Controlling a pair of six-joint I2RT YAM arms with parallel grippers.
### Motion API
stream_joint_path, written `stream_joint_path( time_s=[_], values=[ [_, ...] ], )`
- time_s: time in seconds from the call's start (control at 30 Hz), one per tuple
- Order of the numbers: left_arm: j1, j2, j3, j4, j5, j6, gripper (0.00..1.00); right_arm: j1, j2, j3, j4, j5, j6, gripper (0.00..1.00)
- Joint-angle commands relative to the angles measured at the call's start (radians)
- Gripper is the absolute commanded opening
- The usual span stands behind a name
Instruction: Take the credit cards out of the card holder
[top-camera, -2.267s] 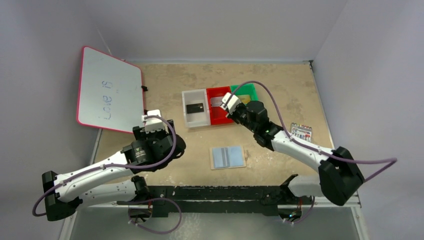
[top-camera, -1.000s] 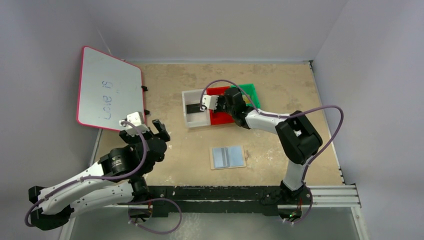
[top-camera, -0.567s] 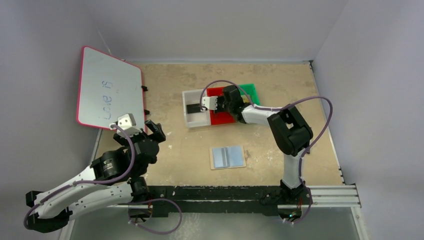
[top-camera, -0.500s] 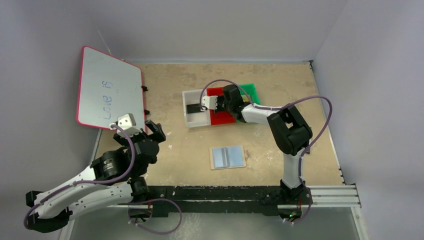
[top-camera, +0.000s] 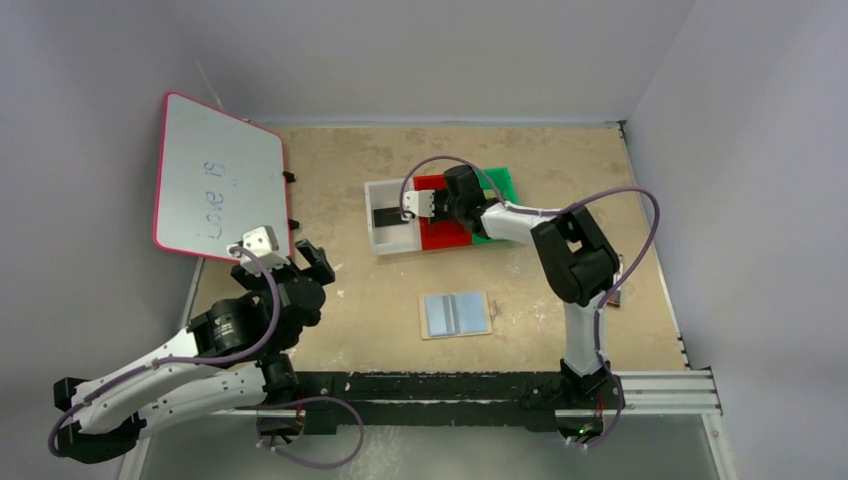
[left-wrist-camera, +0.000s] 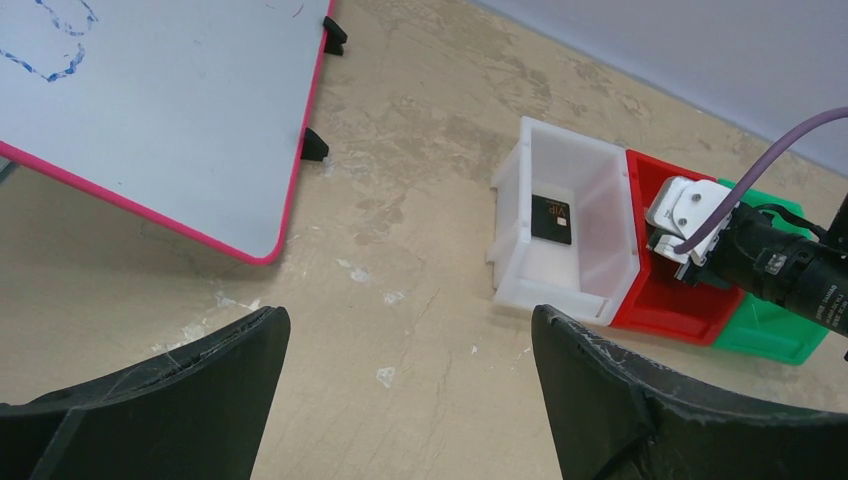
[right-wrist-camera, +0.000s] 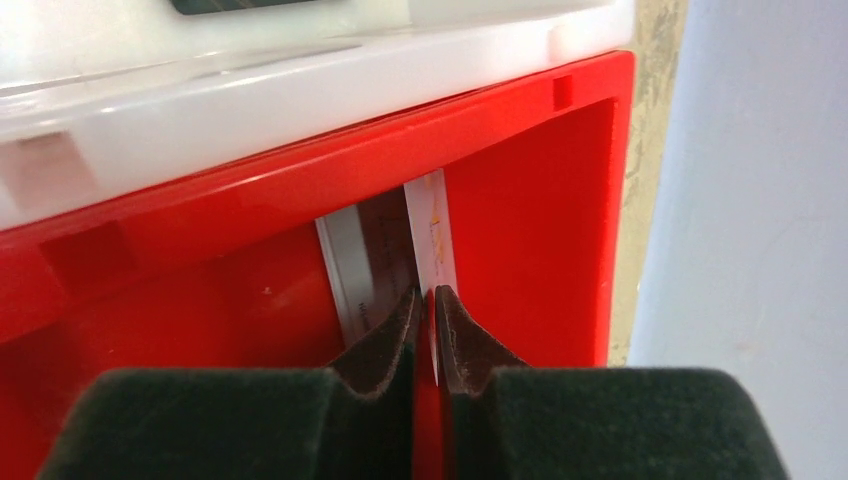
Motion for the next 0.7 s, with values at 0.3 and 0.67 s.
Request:
stream_joint_path(
  time_s=[0.3, 0.67],
  values=[
    [0.0, 0.062, 0.028, -0.014, -0.025, -0.014, 0.91, -0.005, -0.078, 0.033, -0.087, -0.054, 0.024, 0.23],
    [-0.001, 0.109, 0.039, -0.033, -0.026, -0.022, 0.91, -0.006, -0.147, 0.05, -0.075, -0.065, 0.31, 0.23]
  ],
)
